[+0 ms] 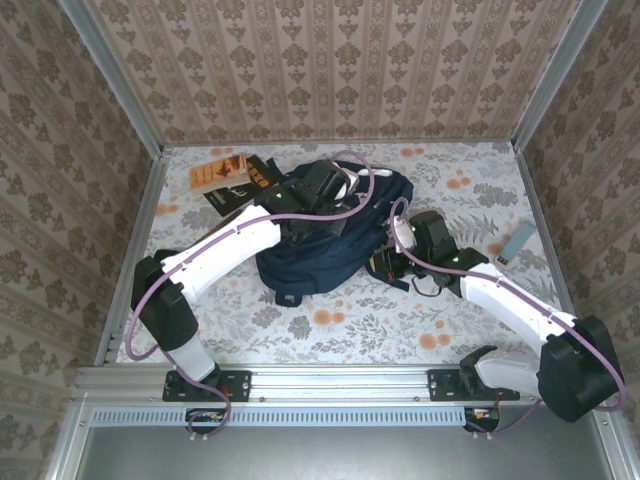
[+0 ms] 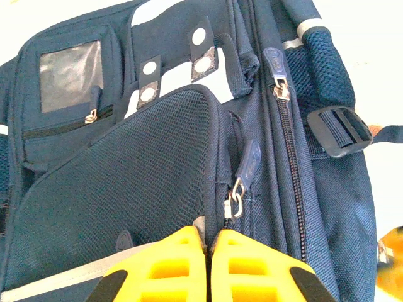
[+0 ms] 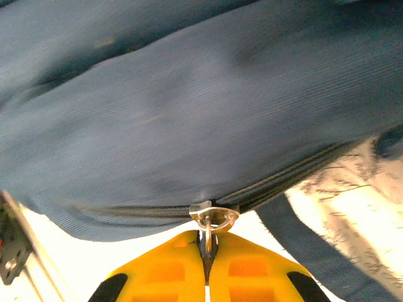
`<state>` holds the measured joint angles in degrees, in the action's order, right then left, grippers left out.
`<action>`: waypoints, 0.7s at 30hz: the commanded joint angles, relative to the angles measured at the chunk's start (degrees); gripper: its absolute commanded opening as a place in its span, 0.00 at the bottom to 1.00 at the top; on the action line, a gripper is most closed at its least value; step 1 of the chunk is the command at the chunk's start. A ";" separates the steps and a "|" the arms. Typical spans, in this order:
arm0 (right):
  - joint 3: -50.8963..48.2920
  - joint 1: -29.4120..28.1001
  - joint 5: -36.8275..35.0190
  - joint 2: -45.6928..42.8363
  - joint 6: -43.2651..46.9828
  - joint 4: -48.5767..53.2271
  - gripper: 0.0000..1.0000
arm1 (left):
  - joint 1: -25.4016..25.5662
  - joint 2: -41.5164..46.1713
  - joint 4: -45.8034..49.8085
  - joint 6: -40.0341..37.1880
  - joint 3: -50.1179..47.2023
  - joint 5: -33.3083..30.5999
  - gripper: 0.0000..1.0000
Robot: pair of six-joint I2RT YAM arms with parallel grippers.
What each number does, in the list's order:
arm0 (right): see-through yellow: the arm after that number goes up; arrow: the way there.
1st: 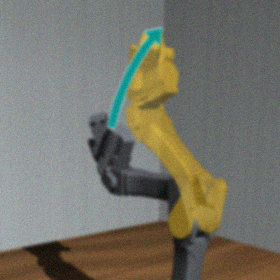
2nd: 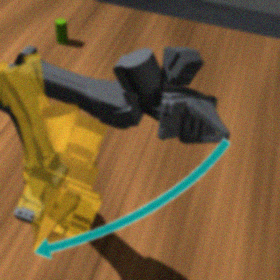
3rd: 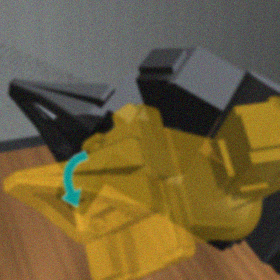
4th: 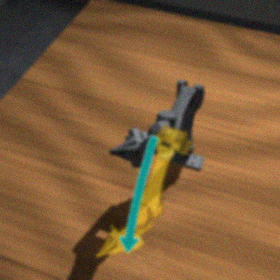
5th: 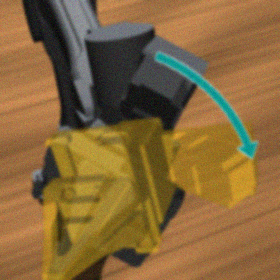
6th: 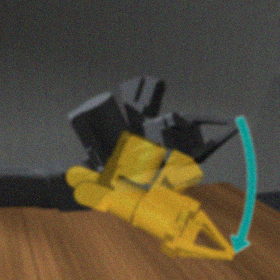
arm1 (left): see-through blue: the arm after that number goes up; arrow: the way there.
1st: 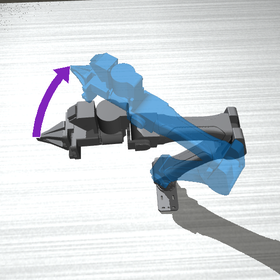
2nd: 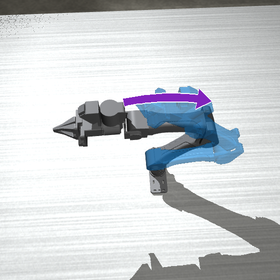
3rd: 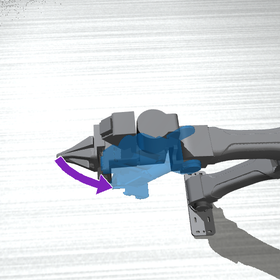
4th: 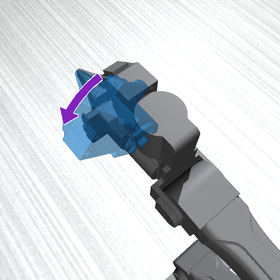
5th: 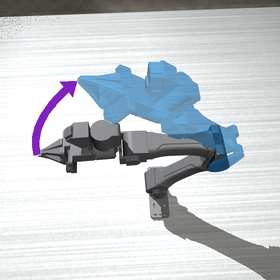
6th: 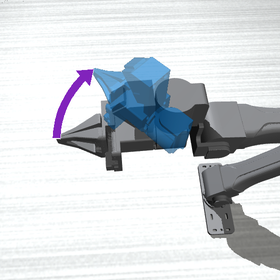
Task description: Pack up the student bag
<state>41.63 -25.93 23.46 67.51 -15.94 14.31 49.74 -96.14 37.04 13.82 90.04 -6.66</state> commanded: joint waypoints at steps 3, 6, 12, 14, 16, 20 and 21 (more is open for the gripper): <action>-1.02 -3.27 4.92 -2.11 -2.09 0.32 0.02 | -1.07 -3.21 -6.35 4.46 1.61 -0.11 0.01; -0.92 -3.33 0.54 -2.76 -3.02 0.31 0.01 | -1.20 -4.34 -6.08 5.11 2.78 1.02 0.02; 0.59 -0.24 -8.99 -6.79 -6.01 1.80 0.00 | -2.67 -3.00 -0.81 3.61 5.79 5.78 0.43; 1.12 2.07 -10.43 -7.64 -7.75 2.15 0.00 | -3.86 -1.02 0.19 3.08 5.14 7.90 0.55; 1.42 4.74 -10.22 -7.74 -9.21 2.05 0.00 | -5.17 1.34 0.40 2.39 3.09 9.86 0.62; 2.68 9.16 -9.01 -5.73 -9.30 2.75 0.00 | -6.23 6.28 -1.39 -2.93 -3.89 13.30 0.66; 3.07 9.98 -8.66 -5.06 -8.88 3.12 0.00 | -6.23 6.97 -1.84 -4.34 -5.20 14.66 0.67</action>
<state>40.95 -17.69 15.16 61.89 -23.97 18.31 43.20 -92.68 35.40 14.66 88.05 3.09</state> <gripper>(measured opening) 0.063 0.665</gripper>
